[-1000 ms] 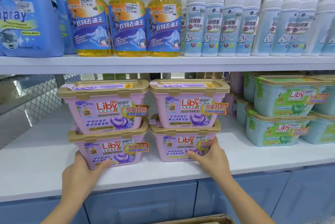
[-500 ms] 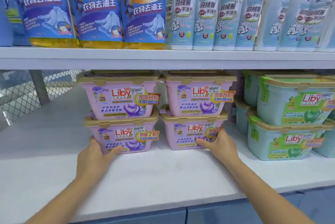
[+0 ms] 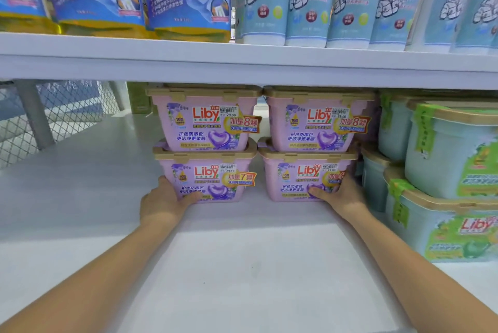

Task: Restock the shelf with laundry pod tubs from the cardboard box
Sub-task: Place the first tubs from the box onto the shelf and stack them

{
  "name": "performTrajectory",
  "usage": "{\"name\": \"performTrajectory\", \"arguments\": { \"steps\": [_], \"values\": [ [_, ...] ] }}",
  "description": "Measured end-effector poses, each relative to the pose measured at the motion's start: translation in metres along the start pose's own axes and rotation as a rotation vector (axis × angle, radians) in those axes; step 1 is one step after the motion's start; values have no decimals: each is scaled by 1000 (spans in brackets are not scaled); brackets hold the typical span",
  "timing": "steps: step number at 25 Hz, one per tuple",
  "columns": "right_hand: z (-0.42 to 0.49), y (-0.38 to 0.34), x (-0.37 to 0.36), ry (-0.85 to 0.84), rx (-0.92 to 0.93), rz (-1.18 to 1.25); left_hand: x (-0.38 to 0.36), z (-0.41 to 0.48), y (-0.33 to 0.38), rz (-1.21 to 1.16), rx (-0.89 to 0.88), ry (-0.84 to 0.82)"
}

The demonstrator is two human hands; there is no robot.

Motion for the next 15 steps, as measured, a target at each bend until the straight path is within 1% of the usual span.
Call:
{"name": "performTrajectory", "arguments": {
  "steps": [5,10,12,15],
  "values": [
    [14,7,-1,21,26,-11,-14,15,7,-13,7,-42],
    [18,15,-3,40,25,-3,-21,19,3,-3,-14,-12],
    [17,13,-1,57,18,16,-23,19,-1,0,-25,-6],
    [5,6,6,103,-45,5,-23,18,-2,31,-42,-1]
  ]
}}
Point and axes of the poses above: each hand's wrist, its own z-axis towards the middle knuckle, its own x-axis out of the back of the hand, y = z × x, the point moved 6 cm from there along z, towards the middle knuckle, and after that the axes turned 5 degrees about y, right-handed, at the moved point
